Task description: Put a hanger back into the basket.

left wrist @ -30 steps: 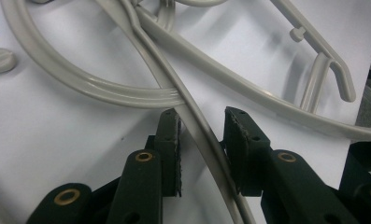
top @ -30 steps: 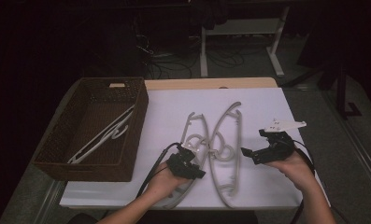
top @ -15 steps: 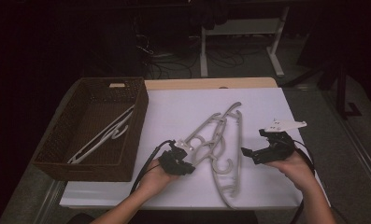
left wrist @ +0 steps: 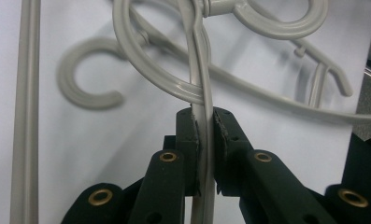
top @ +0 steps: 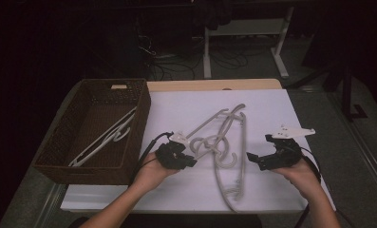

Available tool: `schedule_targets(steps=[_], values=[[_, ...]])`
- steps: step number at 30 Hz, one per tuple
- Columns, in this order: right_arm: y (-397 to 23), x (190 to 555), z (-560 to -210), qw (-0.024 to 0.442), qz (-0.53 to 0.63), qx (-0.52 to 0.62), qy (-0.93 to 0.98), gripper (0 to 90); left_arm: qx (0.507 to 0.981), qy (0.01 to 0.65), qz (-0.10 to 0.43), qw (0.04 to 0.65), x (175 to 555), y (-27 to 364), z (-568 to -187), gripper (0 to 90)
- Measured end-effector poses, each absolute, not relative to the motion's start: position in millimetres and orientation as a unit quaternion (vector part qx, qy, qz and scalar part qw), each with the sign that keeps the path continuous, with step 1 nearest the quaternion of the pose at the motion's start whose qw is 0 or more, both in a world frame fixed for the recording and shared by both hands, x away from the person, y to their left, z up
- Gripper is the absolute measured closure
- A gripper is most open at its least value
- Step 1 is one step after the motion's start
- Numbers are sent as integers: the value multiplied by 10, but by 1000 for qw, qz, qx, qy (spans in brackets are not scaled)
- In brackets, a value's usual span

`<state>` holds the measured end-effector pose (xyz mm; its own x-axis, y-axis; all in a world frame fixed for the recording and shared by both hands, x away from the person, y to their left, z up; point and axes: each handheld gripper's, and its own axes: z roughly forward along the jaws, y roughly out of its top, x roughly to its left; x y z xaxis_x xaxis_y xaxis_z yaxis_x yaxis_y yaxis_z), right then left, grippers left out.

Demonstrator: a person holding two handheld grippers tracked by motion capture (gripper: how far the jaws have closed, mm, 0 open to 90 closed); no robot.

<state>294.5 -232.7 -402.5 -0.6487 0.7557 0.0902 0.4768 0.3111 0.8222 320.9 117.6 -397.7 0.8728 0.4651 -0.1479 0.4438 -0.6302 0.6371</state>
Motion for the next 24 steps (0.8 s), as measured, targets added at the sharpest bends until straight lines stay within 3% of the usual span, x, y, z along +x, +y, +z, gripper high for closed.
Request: schedule_targets(steps=[12, 24], values=[[-2363, 2843, -4265, 150, 449, 398, 786, 2, 894, 239, 38, 377, 3446, 1418, -3279, 822], [-2349, 2873, -4326, 147, 447, 403, 785, 2, 889, 237, 82, 383, 3607, 2079, -2607, 822]])
